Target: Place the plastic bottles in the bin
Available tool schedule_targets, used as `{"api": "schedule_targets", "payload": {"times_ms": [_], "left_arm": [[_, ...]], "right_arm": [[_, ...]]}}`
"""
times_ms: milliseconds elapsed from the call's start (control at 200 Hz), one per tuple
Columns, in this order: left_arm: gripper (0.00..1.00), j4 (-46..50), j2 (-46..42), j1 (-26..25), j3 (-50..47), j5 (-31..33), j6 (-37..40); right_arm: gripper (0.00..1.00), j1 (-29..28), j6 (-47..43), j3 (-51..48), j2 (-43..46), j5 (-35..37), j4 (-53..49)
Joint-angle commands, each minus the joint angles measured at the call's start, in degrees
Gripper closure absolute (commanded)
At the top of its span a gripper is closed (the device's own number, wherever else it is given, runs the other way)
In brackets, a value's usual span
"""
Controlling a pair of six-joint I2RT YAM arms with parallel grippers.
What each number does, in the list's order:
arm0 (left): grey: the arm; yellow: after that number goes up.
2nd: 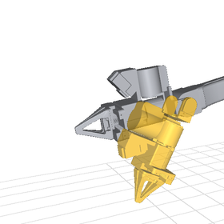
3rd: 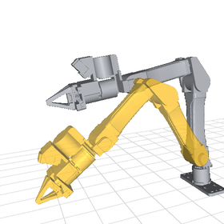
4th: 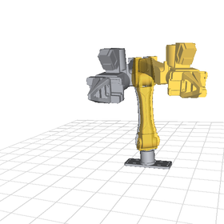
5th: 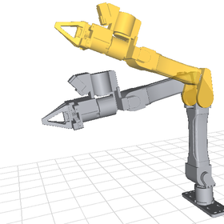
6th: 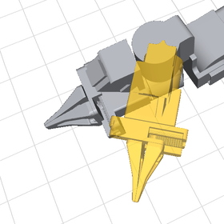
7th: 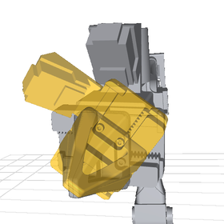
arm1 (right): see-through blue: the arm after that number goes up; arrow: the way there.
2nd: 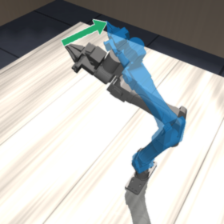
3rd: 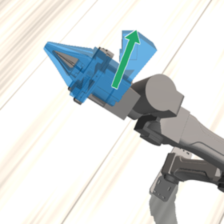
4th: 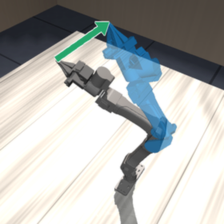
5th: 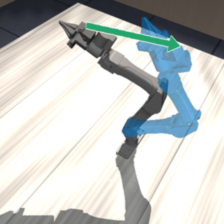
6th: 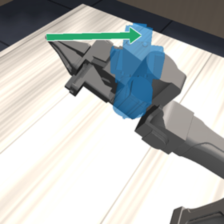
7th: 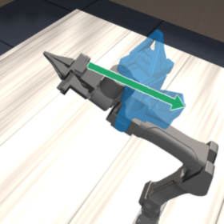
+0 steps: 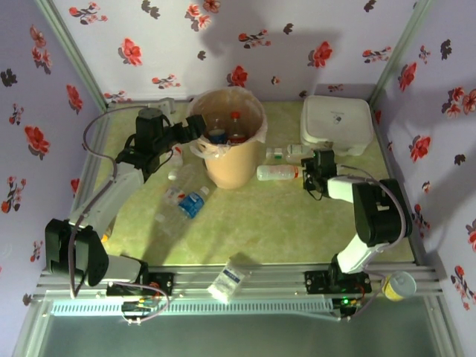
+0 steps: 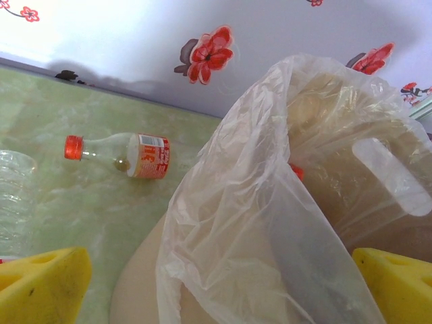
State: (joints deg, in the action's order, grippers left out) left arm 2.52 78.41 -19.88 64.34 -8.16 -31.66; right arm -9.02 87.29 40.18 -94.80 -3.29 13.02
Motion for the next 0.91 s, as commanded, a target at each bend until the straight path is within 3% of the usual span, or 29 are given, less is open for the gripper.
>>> {"api": "schedule_targets", "payload": {"times_ms": [0,495,705,900], "left_arm": [[0.02,-1.56,-0.76,-0.07,-0.83,-0.63,-0.98],[0.02,-1.83,-0.83,-0.09,-1.19,-0.10,-1.38],[0.01,-1.73,-0.80,-0.07,-1.23,-0.10,-1.20],[0.01,-1.96,-0.80,-0.11,-1.06,-0.10,-1.16]], "right_arm": [[0.42,-0.54,1.55,1.56,-3.23,-1.42,2.03],[0.68,-0.30,2.09,-0.43,-2.59,-0.84,4.51],[0.72,-0.15,-3.18,1.30,6.57,2.23,-2.85],[0.75,-0.13,-13.51,6.88,16.22,5.46,-13.15]]}}
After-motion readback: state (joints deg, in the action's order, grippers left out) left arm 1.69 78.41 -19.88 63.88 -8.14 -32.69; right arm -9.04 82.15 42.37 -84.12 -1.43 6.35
